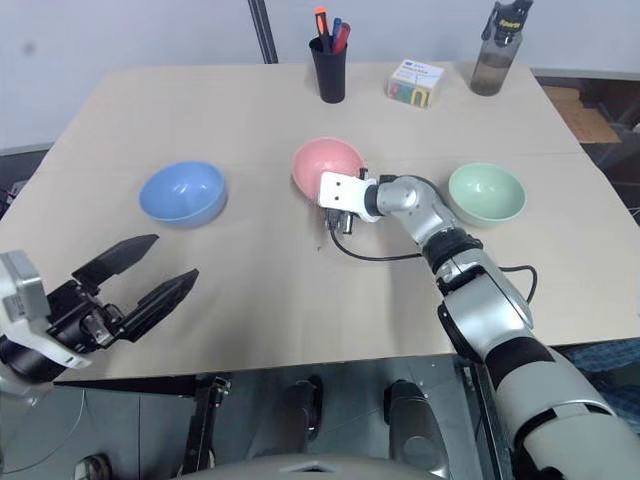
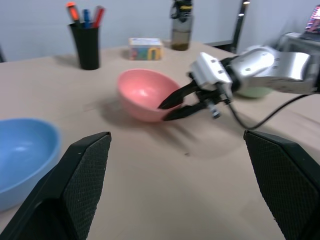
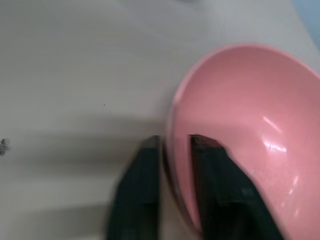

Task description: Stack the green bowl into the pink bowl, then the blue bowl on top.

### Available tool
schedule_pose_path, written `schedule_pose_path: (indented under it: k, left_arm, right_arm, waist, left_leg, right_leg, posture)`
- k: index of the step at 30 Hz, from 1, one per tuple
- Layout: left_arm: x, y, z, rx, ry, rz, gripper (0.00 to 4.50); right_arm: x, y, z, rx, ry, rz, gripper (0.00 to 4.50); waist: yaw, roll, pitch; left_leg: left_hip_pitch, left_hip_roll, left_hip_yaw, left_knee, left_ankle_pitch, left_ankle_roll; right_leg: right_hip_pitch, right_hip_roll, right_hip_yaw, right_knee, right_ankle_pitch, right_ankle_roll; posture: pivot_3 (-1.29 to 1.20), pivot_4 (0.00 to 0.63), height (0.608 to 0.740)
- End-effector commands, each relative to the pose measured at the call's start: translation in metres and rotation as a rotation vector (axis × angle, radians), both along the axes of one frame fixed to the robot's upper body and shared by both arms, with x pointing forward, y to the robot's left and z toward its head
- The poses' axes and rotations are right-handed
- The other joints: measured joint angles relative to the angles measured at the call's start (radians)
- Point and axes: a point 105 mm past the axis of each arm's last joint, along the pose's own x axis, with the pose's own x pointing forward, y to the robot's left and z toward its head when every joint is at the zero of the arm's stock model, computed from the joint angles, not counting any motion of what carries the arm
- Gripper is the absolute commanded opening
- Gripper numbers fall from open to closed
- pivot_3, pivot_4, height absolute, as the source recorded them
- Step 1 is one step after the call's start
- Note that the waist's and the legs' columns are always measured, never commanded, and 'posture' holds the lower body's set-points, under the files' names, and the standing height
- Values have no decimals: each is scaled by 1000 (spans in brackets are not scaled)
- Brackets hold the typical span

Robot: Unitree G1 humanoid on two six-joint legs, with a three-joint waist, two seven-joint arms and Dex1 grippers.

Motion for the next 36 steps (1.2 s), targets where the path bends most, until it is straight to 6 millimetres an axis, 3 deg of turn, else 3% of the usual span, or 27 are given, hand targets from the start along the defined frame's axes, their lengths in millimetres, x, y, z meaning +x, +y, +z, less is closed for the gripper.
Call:
schedule_pose_path:
  k: [1, 6, 11, 14, 16, 21, 23, 25, 27, 29, 31, 33, 36]
  left_arm:
    - [-2, -3, 10, 16, -57, 0, 4500]
    - [5, -2, 8, 19, -53, 1, 4500]
    - [13, -1, 6, 21, -54, -8, 4500]
    - [17, -6, 5, 19, -52, -40, 4500]
    - [19, -8, 6, 18, -53, -60, 4500]
    - [23, -11, 8, 26, -49, -117, 4500]
    - [26, -14, 8, 31, -46, -147, 4500]
    - [33, -19, 10, 29, -52, -185, 4500]
    - [39, -23, 11, 26, -57, -215, 4500]
    - [43, -26, 12, 26, -59, -236, 4500]
    - [46, -28, 12, 27, -61, -251, 4500]
    - [48, -28, 12, 28, -64, -259, 4500]
    - [49, -29, 13, 29, -68, -264, 4500]
  right_arm:
    - [-8, 9, 27, 50, -42, 93, 108]
    - [-55, -5, 18, -5, 98, 285, 108]
    - [-102, -18, -6, -63, 233, 329, 108]
    - [-109, -19, -16, -84, 257, 297, 1000]
    - [-107, -19, -14, -63, 243, 258, 1880]
    - [-97, -27, 16, 113, 183, 114, 4192]
    - [-103, -41, 32, 193, 198, 78, 4192]
    - [-97, -78, 62, 331, 182, -48, 4192]
    - [-77, -120, 72, 364, 123, -249, 4192]
    - [-50, -162, 65, 304, 38, -490, 4192]
    - [-35, -189, 57, 258, -16, -627, 4192]
    - [-25, -204, 48, 258, -9, -720, 4192]
    - [-17, -211, 29, 266, 59, -782, 4192]
  waist:
    - [-1, 0, 0]
    - [10, 0, 0]
    - [14, 0, 0]
    - [5, 0, 0]
    - [6, 0, 0]
    - [10, 0, 0]
    - [13, 0, 0]
    - [23, 0, 0]
    - [35, 1, 0]
    - [35, -1, -1]
    - [33, -2, -2]
    - [28, -2, -1]
    - [16, -1, -1]
  left_leg:
    - [0, 0, 0, 0, 0, 0]
    - [0, 0, 0, 0, 0, 0]
    - [-1, 0, -1, 0, 0, 0]
    - [2, 2, 0, 1, 0, 0]
    - [3, 3, 0, 1, 0, 0]
    - [1, 3, 0, 1, 0, -1]
    - [-1, 3, 0, 1, 0, -1]
    - [-2, 3, -1, 1, 0, -1]
    - [-2, 3, -1, 1, 0, -1]
    - [-1, 2, 0, 3, 0, -1]
    - [0, 2, 0, 3, 0, -1]
    - [0, 3, 1, 2, 0, -1]
    - [-1, 3, 2, 1, 0, -1]
  right_leg:
    - [0, 0, 0, 0, 0, 0]
    - [1, 0, 0, 0, 0, 0]
    - [1, 0, 0, -1, 0, 0]
    - [1, 2, 0, 1, -2, 3]
    - [2, 3, 0, 2, -2, 3]
    - [1, 3, 0, 1, -1, 2]
    - [0, 3, 0, 0, 0, 0]
    - [0, 2, -1, 0, 0, -1]
    - [0, 2, -1, -1, 0, 0]
    - [1, 2, 0, -1, -1, 2]
    - [2, 2, 0, -2, -1, 2]
    - [1, 2, 0, -2, -1, 2]
    - [0, 2, 1, -1, 1, -1]
  posture:
    - [0, 150, 740]
    - [0, 150, 740]
    - [0, 150, 740]
    - [0, 150, 740]
    - [0, 150, 740]
    - [0, 150, 740]
    - [0, 150, 740]
    - [0, 150, 740]
    - [0, 150, 740]
    - [0, 150, 740]
    - [0, 150, 740]
    - [0, 150, 740]
    - [0, 150, 740]
